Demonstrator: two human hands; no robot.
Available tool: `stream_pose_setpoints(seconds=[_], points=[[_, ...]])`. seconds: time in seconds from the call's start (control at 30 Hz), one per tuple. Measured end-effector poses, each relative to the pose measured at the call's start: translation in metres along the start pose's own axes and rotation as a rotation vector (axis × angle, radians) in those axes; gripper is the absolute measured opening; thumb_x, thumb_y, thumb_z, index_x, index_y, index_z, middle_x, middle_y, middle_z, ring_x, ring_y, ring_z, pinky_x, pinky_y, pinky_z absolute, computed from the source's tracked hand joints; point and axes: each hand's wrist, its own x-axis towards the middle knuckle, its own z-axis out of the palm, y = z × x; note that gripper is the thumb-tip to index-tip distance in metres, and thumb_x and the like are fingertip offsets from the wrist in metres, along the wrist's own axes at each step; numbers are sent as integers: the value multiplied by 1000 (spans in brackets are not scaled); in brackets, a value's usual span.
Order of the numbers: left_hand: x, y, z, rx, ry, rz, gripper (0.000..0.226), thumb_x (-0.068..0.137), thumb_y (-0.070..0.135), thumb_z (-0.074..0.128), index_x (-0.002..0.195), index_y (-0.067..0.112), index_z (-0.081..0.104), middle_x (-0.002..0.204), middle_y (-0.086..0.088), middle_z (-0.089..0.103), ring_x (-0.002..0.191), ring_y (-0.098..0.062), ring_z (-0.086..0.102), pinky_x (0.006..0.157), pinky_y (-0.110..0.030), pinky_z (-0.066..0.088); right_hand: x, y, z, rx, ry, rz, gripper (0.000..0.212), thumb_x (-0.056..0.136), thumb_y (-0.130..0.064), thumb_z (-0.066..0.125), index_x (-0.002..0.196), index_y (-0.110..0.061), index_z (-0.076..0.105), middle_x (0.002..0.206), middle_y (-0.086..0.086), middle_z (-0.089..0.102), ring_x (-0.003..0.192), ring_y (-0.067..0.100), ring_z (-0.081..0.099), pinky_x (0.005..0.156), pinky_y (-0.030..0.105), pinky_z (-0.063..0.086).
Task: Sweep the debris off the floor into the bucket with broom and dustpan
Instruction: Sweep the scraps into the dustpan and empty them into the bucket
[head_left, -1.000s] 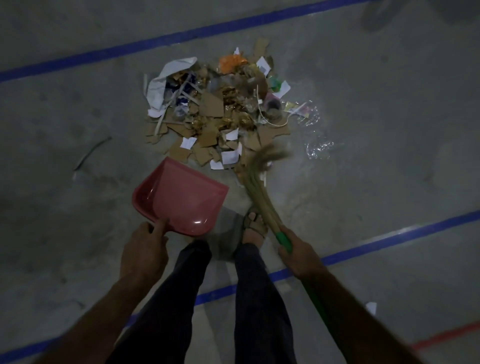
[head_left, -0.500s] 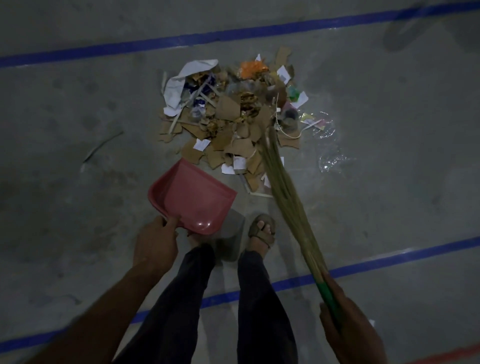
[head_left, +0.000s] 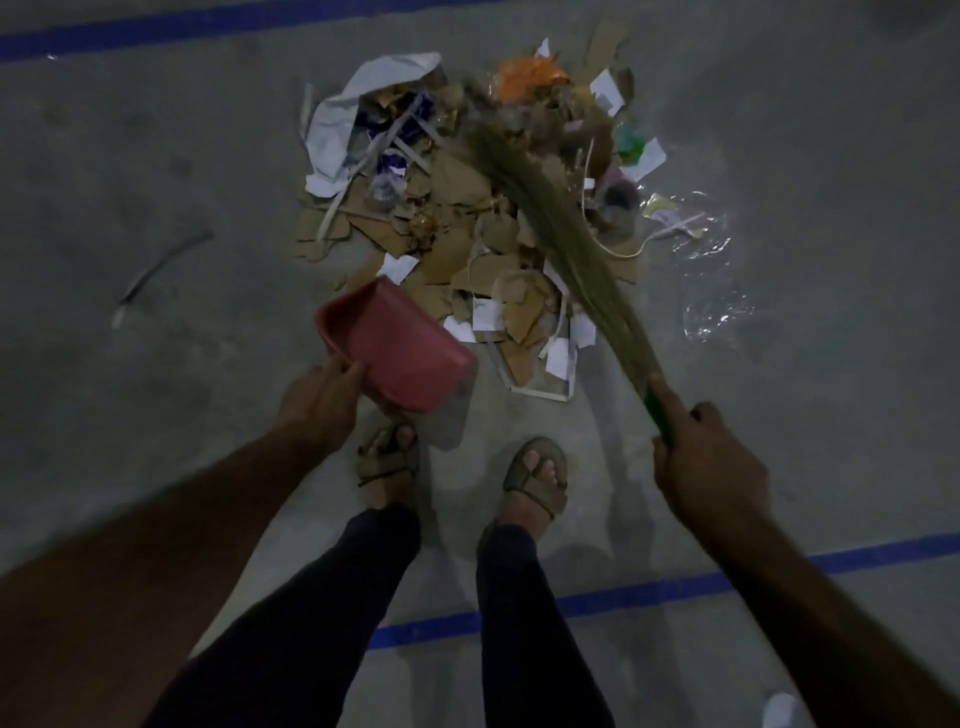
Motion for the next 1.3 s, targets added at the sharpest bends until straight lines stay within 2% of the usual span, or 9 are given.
stream_pose_setpoints(seconds=[0.33, 0.47, 0.57, 0.73, 0.83, 0.9, 1.13, 1.23, 1.3], points=[[103, 38, -8, -50, 113, 280, 39, 94, 11, 59, 131, 19, 50, 121, -14, 57, 98, -32, 61, 71, -37, 47, 65, 61, 30, -44, -255, -185, 71, 96, -34, 56, 154, -44, 17, 100, 2, 52, 76, 16, 53, 61, 38, 53], [97, 48, -4, -95, 143, 266, 29, 100, 21, 51, 129, 16, 51, 121, -11, 56, 102, -27, 57, 80, -36, 44, 45, 53, 49, 40, -255, -237, 72, 95, -39, 56, 153, -48, 15, 98, -4, 52, 76, 10, 52, 61, 35, 54], [79, 55, 0, -76, 207, 308, 37, 99, 12, 52, 135, 14, 48, 127, -18, 54, 101, -33, 55, 73, -34, 37, 16, 49, 57, 78, -243, -240, 76, 93, -40, 58, 153, -51, 12, 99, -8, 50, 76, 9, 52, 60, 33, 54], [35, 62, -4, -137, 206, 269, 55, 100, 62, 30, 129, 23, 56, 118, -1, 63, 105, -23, 58, 93, -45, 47, -43, 52, 49, 131, -228, -206, 79, 91, -38, 61, 152, -52, 13, 96, -10, 49, 67, 9, 53, 54, 31, 53], [-4, 70, -11, -284, 123, 153, 34, 105, 33, 44, 135, 19, 51, 125, -10, 59, 109, -34, 58, 90, -49, 50, -79, 56, 32, 198, -249, -195, 76, 93, -37, 58, 149, -56, 10, 96, -13, 46, 68, 8, 54, 57, 32, 55], [-30, 71, -19, -252, 108, 148, 44, 96, 16, 57, 138, 19, 46, 124, -12, 53, 103, -33, 55, 83, -43, 51, -102, 60, 13, 189, -245, -186, 73, 94, -39, 55, 149, -56, 10, 96, -14, 44, 67, 7, 53, 56, 30, 54], [-121, 80, -82, -204, 134, 129, 45, 92, 18, 57, 136, 19, 47, 111, -10, 50, 93, -30, 53, 70, -38, 45, -175, 65, -73, 65, -252, -225, 76, 93, -31, 58, 151, -51, 12, 97, -13, 44, 63, 7, 50, 46, 23, 43], [-161, 89, -125, -307, 144, 83, 34, 99, 20, 47, 133, 20, 49, 111, -11, 51, 97, -33, 54, 80, -46, 49, -205, 67, -107, -16, -248, -254, 83, 88, -28, 65, 152, -47, 16, 99, -9, 49, 61, 10, 52, 41, 23, 33], [-191, 99, -160, -434, 155, 27, 30, 104, 25, 42, 130, 15, 53, 118, -16, 56, 105, -38, 55, 90, -55, 48, -229, 72, -131, -22, -223, -285, 85, 87, -27, 65, 151, -49, 13, 100, -8, 49, 63, 12, 56, 40, 26, 38]])
